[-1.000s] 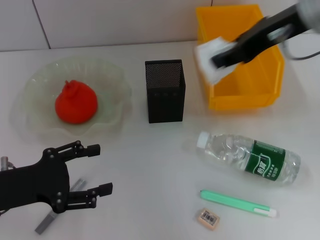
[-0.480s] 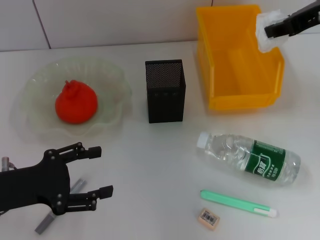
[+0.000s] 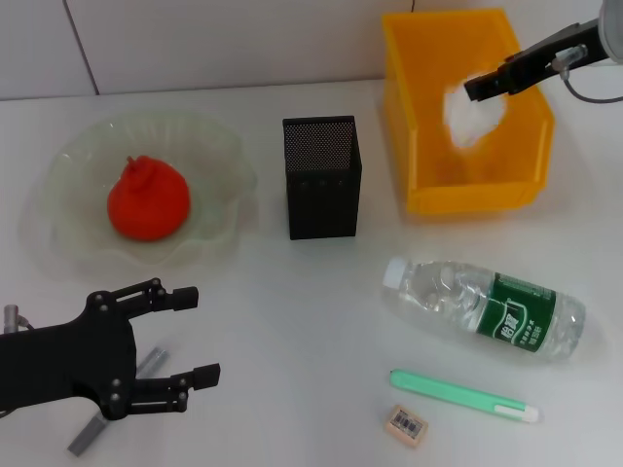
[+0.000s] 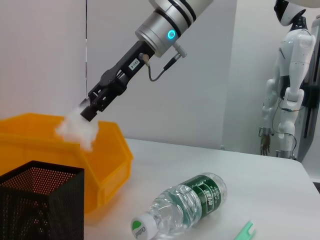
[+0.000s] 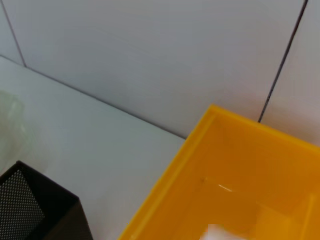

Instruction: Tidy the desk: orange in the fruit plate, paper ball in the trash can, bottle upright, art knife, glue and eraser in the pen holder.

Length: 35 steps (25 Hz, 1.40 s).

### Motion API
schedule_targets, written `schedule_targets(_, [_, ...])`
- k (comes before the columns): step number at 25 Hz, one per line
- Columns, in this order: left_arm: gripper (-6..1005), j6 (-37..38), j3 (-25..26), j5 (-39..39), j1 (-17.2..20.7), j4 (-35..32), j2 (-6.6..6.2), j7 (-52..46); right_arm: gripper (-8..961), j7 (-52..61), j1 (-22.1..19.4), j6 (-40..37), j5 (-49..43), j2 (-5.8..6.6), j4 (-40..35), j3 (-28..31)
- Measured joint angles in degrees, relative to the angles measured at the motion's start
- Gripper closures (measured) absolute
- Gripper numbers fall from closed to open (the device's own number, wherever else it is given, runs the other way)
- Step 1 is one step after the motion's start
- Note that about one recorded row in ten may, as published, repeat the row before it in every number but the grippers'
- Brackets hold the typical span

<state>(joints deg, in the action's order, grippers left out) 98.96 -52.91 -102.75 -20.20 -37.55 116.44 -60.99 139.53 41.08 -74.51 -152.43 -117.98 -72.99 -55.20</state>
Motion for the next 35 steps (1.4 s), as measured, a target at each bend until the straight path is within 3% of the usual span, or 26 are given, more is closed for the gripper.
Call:
schedule_targets(7, [137,-0.04,0.00,0.00,0.24,-0.07,0.01,0.04,208,0.47,0.40,-1.10,-0.09,-0.15,-0.55,-0.09])
schedule_targets(9, [137,-0.11,-0.01,0.01,0.35,-0.07,0.01,0.05,188,0.84,0.42,-2.58,-0.12,-0.16,-1.66,-0.10])
schedule_targets(15, [138,-0.21,0.09,0.01,0.55,-0.01,0.02,0.07,127,1.66,-0.15,-17.04,0.20,-0.82,-13.82,0.08])
schedule_targets(18, [138,-0.41,0.36,0.01,0.62,0.24,0.02,0.09,127,2.14,-0.22,-26.61,0.41,-0.95,-18.69,-1.66])
schedule_targets(20, [138,-0.46,0.38,0.01,0.62,0.25,0.02,0.08,127,2.16,-0.55,-28.84,0.43,-1.05,-19.28,-3.89])
schedule_targets(28, [138,-0.63,0.41,0.01,0.64,0.37,0.27,0.09,128,4.03,-2.18,-29.39,0.41,-1.28,-18.07,-14.01])
schedule_targets(35, [138,-0.63,0.51,0.01,0.83,0.38,0.28,0.05,128,4.63,-2.41,-35.56,-3.59,-1.13,-18.67,-15.03])
